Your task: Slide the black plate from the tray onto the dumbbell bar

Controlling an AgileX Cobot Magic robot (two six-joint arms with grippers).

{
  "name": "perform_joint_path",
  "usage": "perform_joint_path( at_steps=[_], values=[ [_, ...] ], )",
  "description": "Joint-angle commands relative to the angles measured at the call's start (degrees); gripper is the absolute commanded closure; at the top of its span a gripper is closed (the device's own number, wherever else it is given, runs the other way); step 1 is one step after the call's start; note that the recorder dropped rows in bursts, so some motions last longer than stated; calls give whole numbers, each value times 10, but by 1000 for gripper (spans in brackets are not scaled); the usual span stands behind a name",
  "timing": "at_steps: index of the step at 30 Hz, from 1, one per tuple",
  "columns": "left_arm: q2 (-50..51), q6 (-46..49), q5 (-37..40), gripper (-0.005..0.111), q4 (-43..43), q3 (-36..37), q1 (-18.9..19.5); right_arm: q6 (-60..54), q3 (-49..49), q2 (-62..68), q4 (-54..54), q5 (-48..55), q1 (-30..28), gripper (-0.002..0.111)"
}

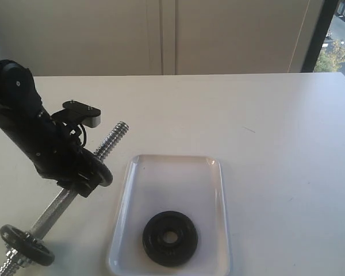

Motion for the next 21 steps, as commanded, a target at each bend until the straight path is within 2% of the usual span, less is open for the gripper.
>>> perform_joint_path(
  at_steps=[1, 8, 11, 12, 13, 14, 15, 16, 17, 18, 19, 20, 21],
  values=[
    [-43, 5, 5, 107, -25, 5, -1, 17, 2, -3, 68, -94, -1, 108],
    [-47, 25, 2, 107, -25, 12, -1, 56, 2, -3, 87, -331, -1, 108],
    [-47, 29, -5, 107, -29, 18, -1, 137, 2, -3, 87, -360, -1, 108],
    [-47, 29, -5, 107, -29, 18, -1, 157, 2, -3, 86, -340, -1, 108],
    [-47, 29, -5, 107, -29, 18, -1, 175, -11, -3, 79, -237, -1, 108],
    [-47, 29, -5, 107, -30, 17, -1, 175, -23, 4, 70, -181, -1, 108],
    [-47, 29, -5, 107, -31, 17, -1, 142, -54, 64, 64, -77, -1, 108],
    [-47, 29, -5, 107, -31, 17, -1, 111, -71, 92, 71, -52, -1, 108],
    [-47, 29, -5, 107, -33, 17, -1, 5, -116, 173, 117, -26, 8, 108],
    [-47, 29, -5, 107, -33, 17, -1, -41, -138, 208, 157, -13, 15, 108],
    [-47, 29, -7, 107, -37, 17, -1, -194, -200, 315, 262, 38, 38, 108],
    [-47, 29, -7, 107, -37, 17, -1, -249, -227, 346, 296, 66, 44, 108],
    [-47, 29, -9, 107, -36, 17, -1, -336, -294, 459, 337, 136, 67, 108]
  ],
)
